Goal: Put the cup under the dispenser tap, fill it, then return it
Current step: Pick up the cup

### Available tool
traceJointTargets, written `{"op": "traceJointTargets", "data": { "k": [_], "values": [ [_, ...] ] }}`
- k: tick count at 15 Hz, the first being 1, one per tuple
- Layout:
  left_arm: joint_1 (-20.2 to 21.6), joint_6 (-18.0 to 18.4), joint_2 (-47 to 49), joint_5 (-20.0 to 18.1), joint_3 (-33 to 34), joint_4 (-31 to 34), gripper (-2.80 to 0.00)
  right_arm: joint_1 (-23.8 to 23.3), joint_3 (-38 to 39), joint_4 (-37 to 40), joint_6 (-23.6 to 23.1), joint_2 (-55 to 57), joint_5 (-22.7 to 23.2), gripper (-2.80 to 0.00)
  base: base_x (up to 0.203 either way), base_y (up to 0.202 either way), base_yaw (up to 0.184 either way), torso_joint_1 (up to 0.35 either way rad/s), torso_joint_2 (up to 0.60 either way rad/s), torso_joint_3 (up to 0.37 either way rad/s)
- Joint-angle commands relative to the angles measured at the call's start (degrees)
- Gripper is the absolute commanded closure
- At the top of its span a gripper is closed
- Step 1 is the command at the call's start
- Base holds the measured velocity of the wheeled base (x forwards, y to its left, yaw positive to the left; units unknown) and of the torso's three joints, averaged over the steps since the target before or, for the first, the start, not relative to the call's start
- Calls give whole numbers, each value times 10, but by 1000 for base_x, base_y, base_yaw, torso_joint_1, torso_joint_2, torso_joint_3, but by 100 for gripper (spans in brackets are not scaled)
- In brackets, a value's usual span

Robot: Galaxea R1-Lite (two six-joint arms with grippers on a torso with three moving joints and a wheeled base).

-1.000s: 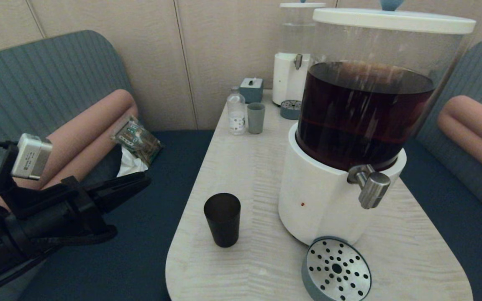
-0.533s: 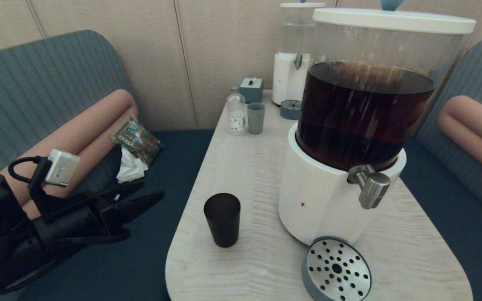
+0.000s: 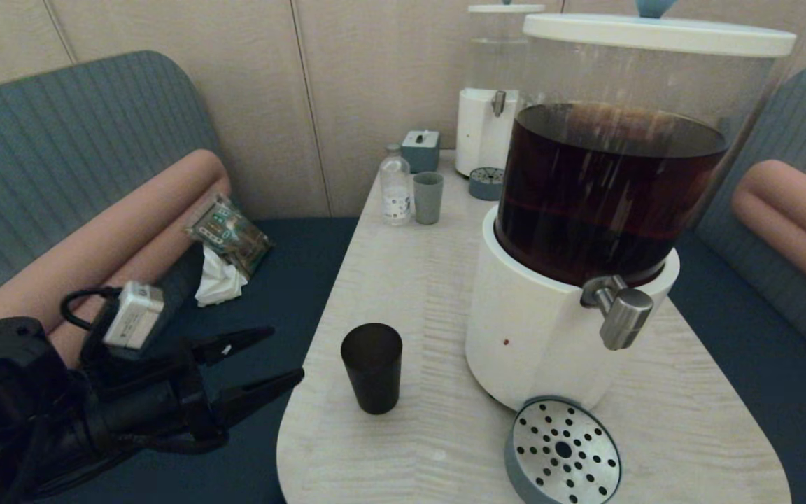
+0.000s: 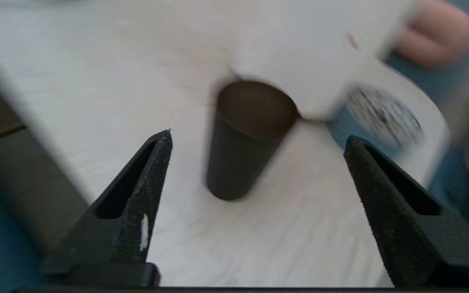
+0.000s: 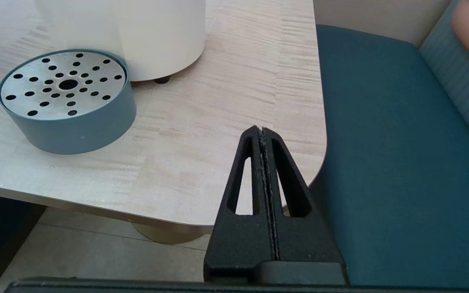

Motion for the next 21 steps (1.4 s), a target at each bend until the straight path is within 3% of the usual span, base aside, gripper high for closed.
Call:
{"op": "traceJointTargets", "data": {
  "k": [1,3,5,16,21],
  "values": [
    [3,23,80,-49,3,-23,-280,0,0,0,0,-1,0,0,0,0,0,0,0,0],
    [17,48,94,-121,-1,-35,-280,0,0,0,0,-1,0,0,0,0,0,0,0,0],
    [42,68,109,-160,-3,-36,-280,0,0,0,0,-1,0,0,0,0,0,0,0,0],
    [48,71,210,-166,-96,-36,-280,0,0,0,0,-1,0,0,0,0,0,0,0,0],
    [5,71,230,-165,-130,-36,-280,0,0,0,0,-1,0,0,0,0,0,0,0,0]
  ]
}}
